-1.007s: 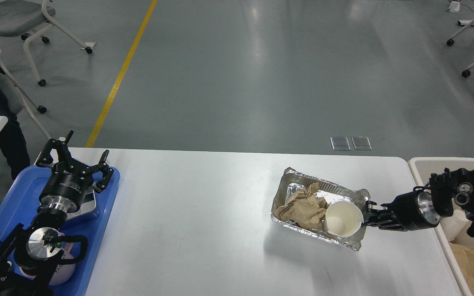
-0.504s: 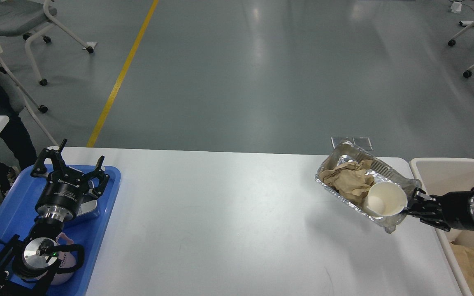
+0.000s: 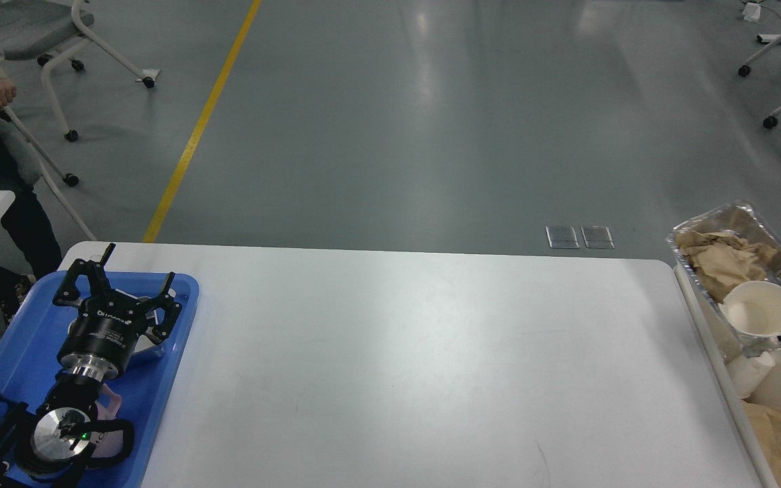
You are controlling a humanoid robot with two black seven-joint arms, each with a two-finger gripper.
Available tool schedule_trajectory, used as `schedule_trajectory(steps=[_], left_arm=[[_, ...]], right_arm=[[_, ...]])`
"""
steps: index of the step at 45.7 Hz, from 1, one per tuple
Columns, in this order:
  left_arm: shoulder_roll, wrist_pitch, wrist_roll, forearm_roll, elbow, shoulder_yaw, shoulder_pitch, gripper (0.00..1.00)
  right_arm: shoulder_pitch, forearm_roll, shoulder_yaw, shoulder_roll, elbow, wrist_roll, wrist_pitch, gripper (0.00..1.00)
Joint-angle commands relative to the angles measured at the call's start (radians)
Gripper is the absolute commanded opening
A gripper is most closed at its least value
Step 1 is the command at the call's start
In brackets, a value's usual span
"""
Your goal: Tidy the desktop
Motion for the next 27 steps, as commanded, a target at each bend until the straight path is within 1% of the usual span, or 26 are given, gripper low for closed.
schedule_trajectory(steps=[1, 4, 7, 8, 9, 10, 11, 14, 18, 23, 27], left_arm=[[0.003, -0.011, 0.002, 0.0, 0.0, -0.001, 0.02, 0.92], [0.003, -0.023, 0.002, 0.0, 0.0, 0.0, 0.021, 0.92], [0.003, -0.027, 0.002, 0.001, 0.003, 0.0, 0.028, 0.92], [0.004, -0.027, 0.003, 0.0, 0.003, 0.0, 0.028, 0.92], [0.003, -0.027, 0.003, 0.0, 0.003, 0.002, 0.028, 0.92], [0.003, -0.027, 0.003, 0.001, 0.002, 0.002, 0.029, 0.92], [0.003, -0.027, 0.003, 0.001, 0.003, 0.002, 0.029, 0.92], [0.003, -0.029, 0.003, 0.001, 0.003, 0.003, 0.028, 0.92], [0.003, -0.029, 0.005, 0.001, 0.003, 0.003, 0.028, 0.92], [0.003, -0.027, 0.006, 0.001, 0.003, 0.003, 0.026, 0.92], [0.004, -0.026, 0.008, 0.003, 0.003, 0.003, 0.028, 0.93]], right_arm=[[-0.037, 0.032, 0.001, 0.003, -0.089, 0.01, 0.0, 0.0], [-0.067, 0.067, 0.001, 0.005, -0.12, 0.008, -0.004, 0.0], [-0.095, 0.101, 0.001, 0.009, -0.184, -0.002, -0.024, 0.0], [-0.103, 0.113, -0.001, 0.009, -0.208, -0.004, -0.033, 0.16], [-0.11, 0.124, -0.004, 0.014, -0.241, -0.004, -0.044, 0.43], [-0.115, 0.134, -0.005, 0.021, -0.271, -0.004, -0.055, 0.75], [-0.117, 0.148, -0.005, 0.043, -0.313, -0.002, -0.064, 1.0], [-0.12, 0.162, -0.011, 0.095, -0.386, -0.002, -0.064, 1.0], [-0.121, 0.162, -0.01, 0.126, -0.456, -0.002, -0.063, 1.0], [-0.126, 0.162, -0.01, 0.13, -0.469, -0.002, -0.075, 1.0], [-0.11, 0.165, -0.004, 0.138, -0.469, 0.01, -0.084, 1.0]])
